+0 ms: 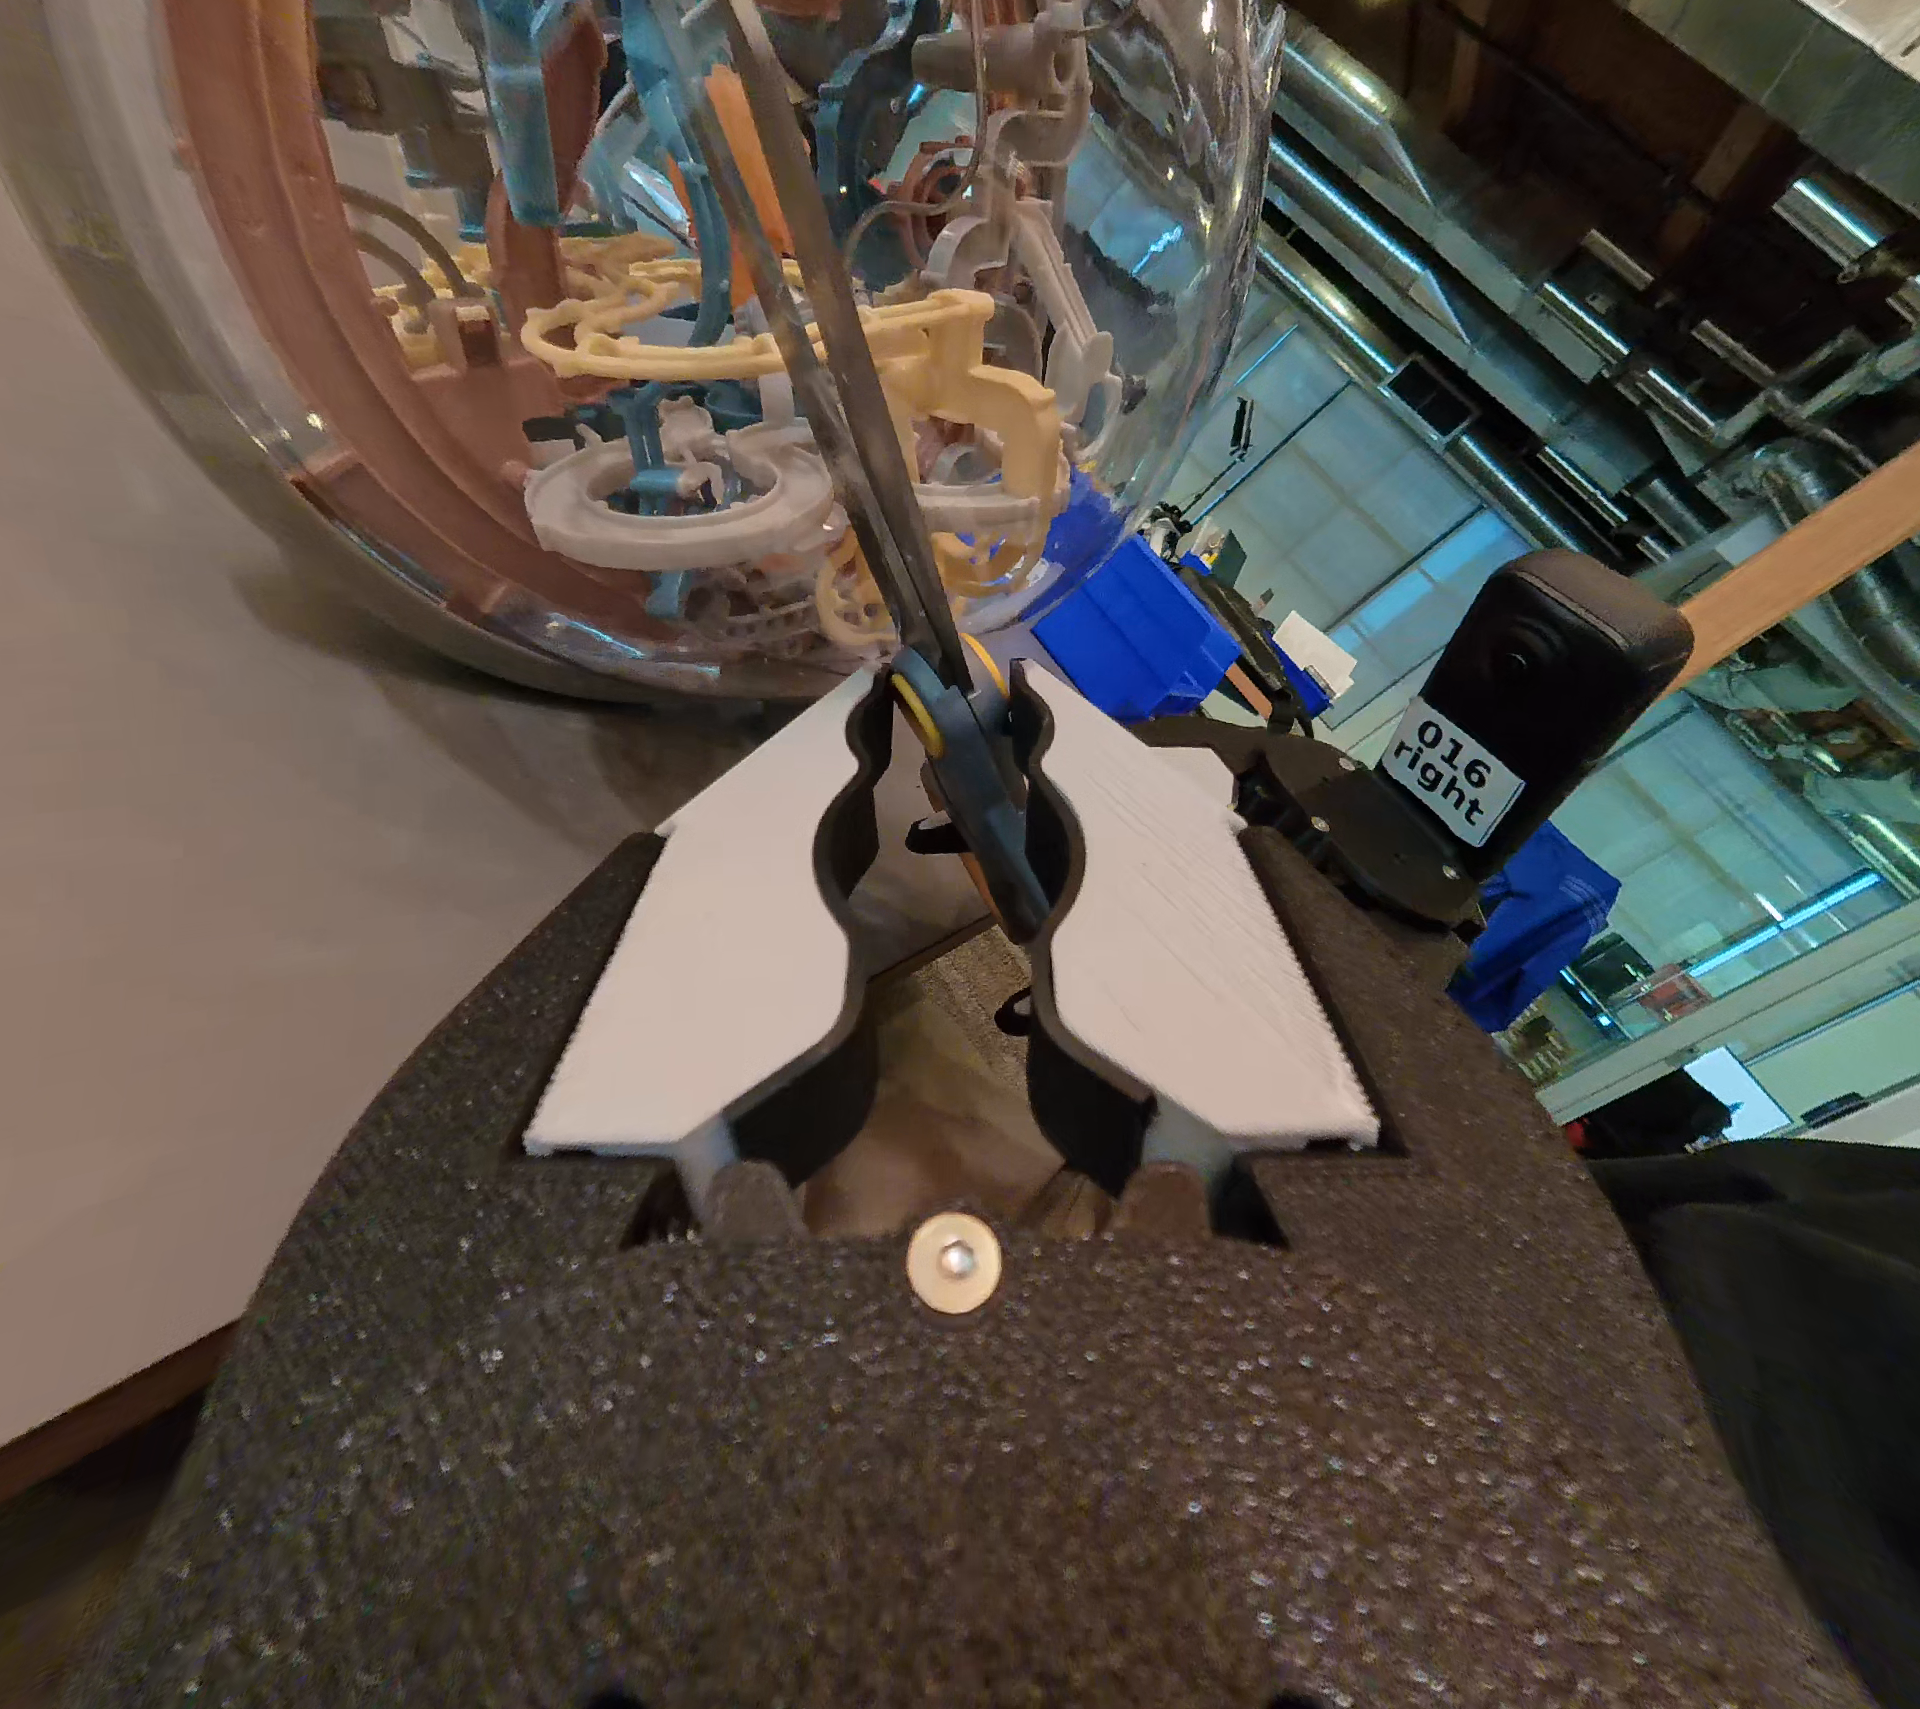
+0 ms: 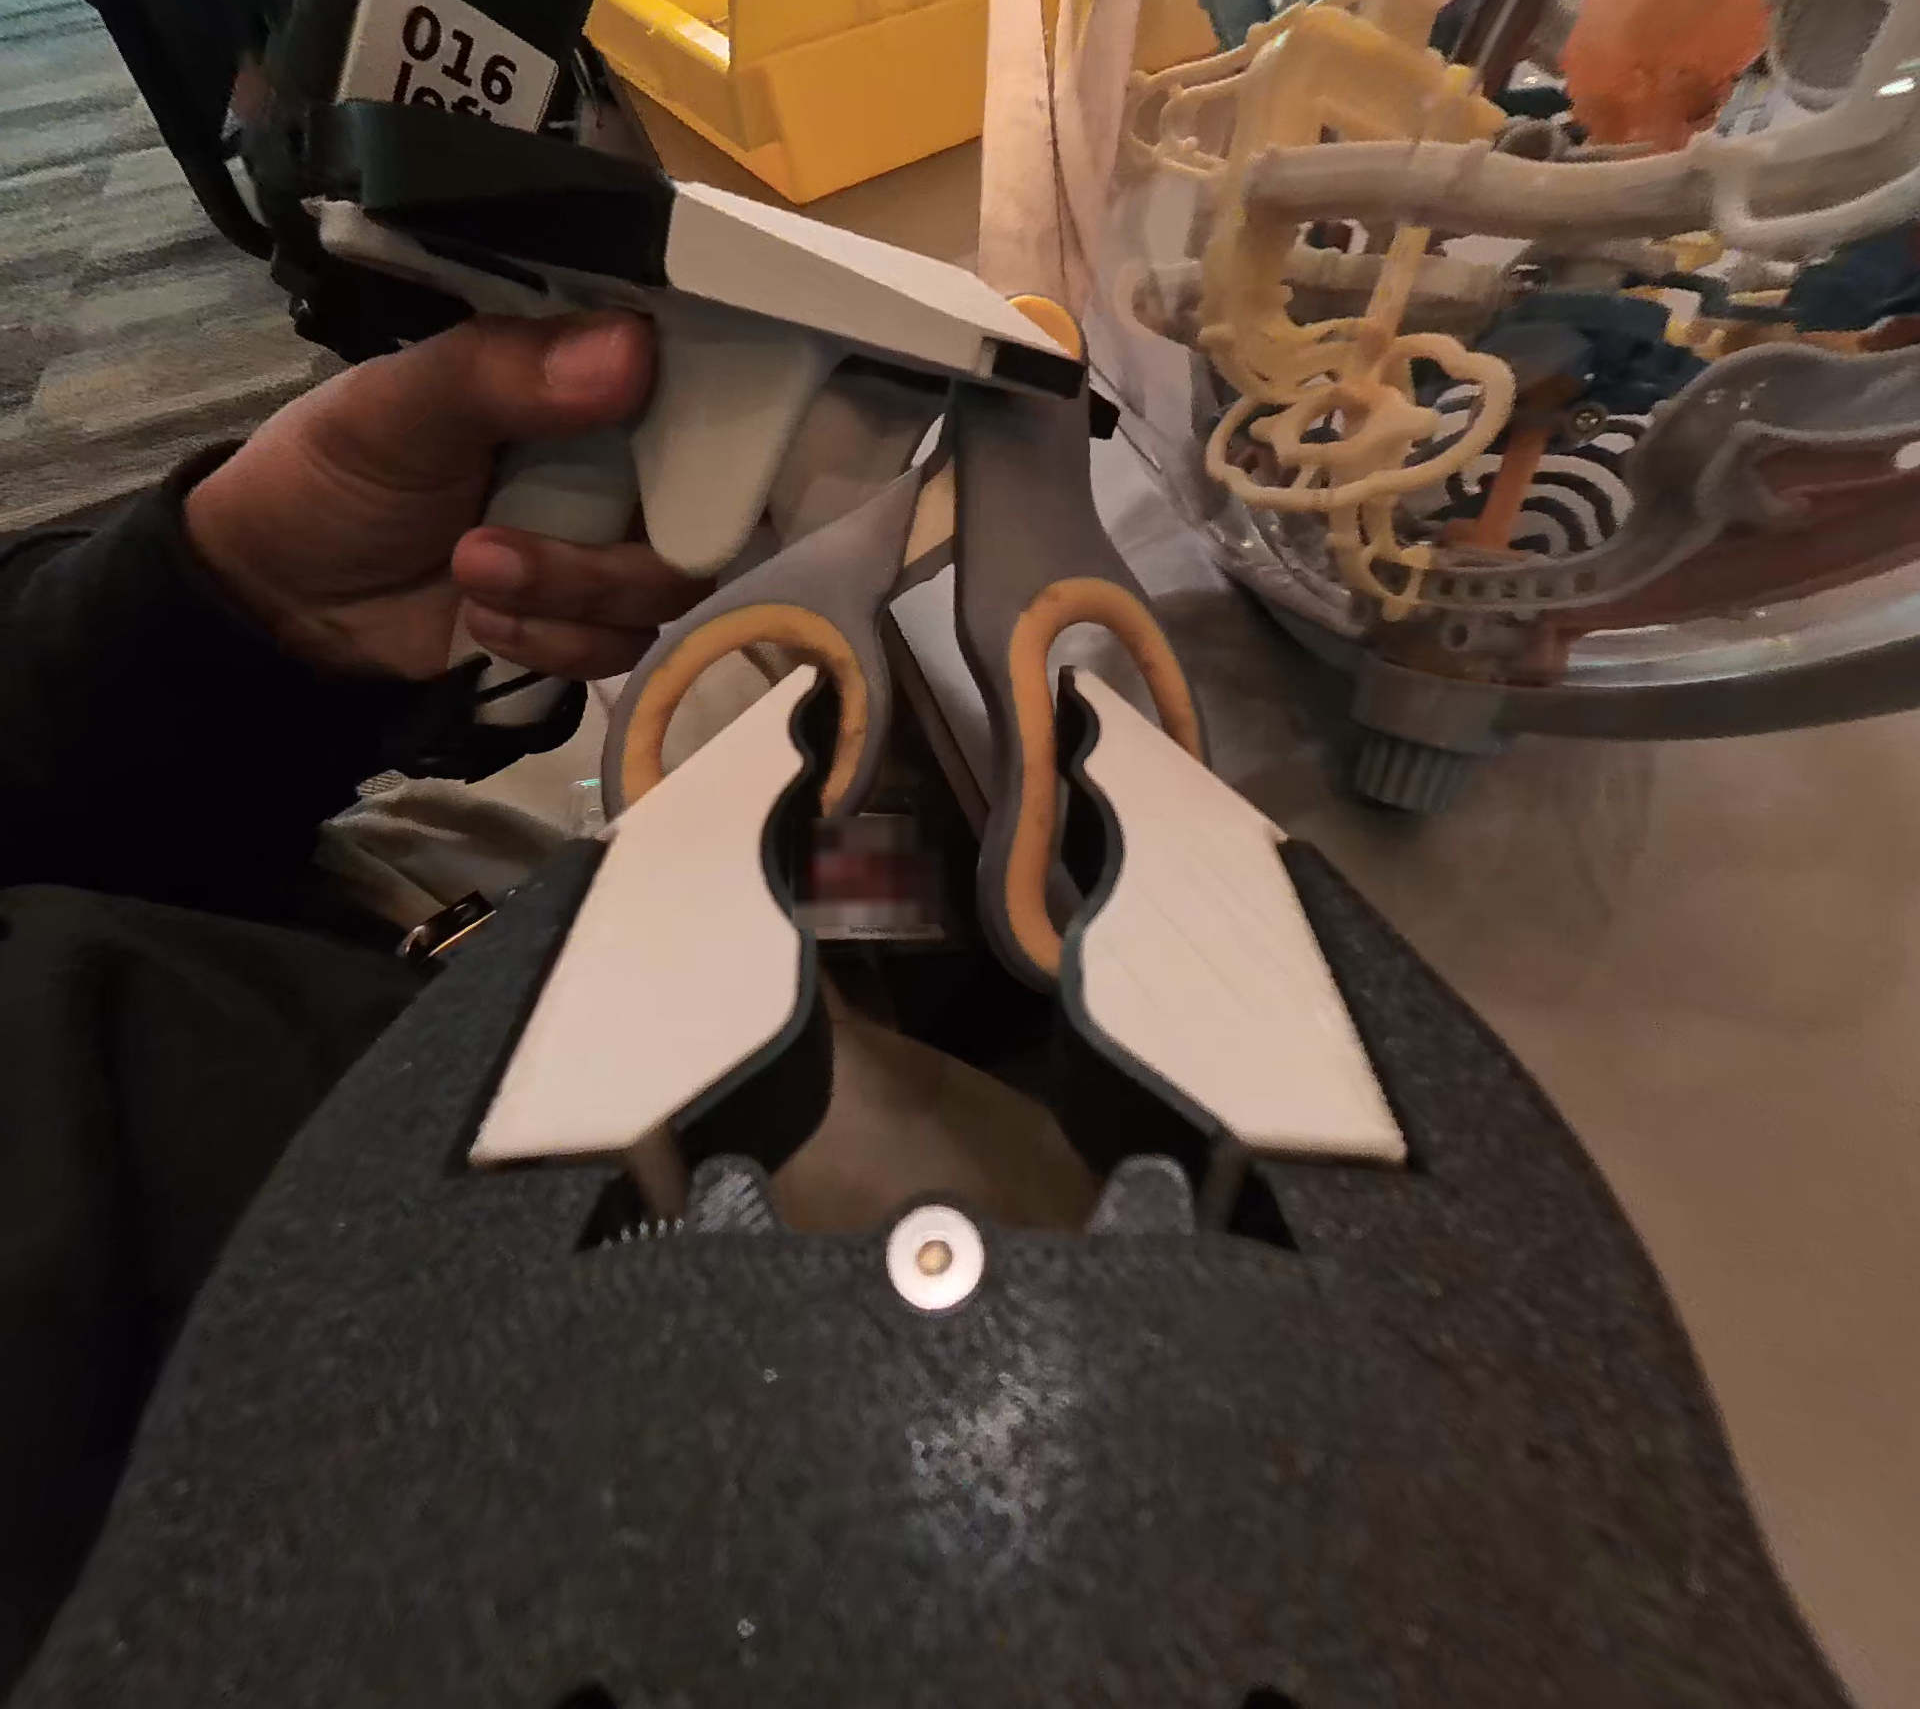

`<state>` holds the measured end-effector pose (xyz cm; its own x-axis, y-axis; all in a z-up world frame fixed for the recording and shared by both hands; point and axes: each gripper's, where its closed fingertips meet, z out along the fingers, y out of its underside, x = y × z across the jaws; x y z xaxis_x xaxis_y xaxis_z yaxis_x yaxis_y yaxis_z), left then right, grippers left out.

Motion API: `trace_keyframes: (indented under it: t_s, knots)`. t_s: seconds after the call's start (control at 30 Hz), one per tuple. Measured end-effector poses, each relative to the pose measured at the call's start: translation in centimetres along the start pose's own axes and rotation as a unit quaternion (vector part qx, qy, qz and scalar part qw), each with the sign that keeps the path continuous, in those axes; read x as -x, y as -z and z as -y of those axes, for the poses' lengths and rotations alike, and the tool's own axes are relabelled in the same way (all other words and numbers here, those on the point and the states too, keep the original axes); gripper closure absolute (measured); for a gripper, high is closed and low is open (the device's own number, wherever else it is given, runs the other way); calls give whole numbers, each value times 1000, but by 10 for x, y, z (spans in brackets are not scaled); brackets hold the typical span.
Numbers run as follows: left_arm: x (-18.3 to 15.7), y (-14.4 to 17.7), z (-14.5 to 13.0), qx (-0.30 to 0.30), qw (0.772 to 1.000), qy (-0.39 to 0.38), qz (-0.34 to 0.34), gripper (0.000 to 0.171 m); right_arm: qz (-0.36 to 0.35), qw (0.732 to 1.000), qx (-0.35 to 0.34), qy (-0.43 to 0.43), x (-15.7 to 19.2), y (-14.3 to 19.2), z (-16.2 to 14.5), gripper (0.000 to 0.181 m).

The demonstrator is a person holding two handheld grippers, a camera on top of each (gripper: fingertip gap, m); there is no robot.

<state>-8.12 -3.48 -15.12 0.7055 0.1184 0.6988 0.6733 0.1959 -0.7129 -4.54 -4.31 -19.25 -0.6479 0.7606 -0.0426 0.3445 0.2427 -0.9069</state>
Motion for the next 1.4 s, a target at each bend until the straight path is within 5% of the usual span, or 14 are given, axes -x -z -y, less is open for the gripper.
trace_keyframes:
  t_s: [0.4,0.47,0.53,0.63,0.93,1.4]
  knots:
    - [-5,2,3,-10,1000,-7,-25,151,14,1000,-14,-12,3,1,6,145]
    - [-15,7,4,-13,997,-7,-76,141,24,999,-28,-29,2,3,10,145]
    - [-35,19,5,-7,984,12,-178,110,22,998,-36,-35,-2,6,14,145]
    - [-56,40,5,-5,960,19,-281,104,30,997,-51,-54,-6,10,18,146]
    - [-48,6,-32,89,982,-70,-151,103,75,990,-76,-89,5,14,24,146]
    - [-75,-5,-50,91,962,29,-254,57,176,968,-107,-141,36,14,34,145]
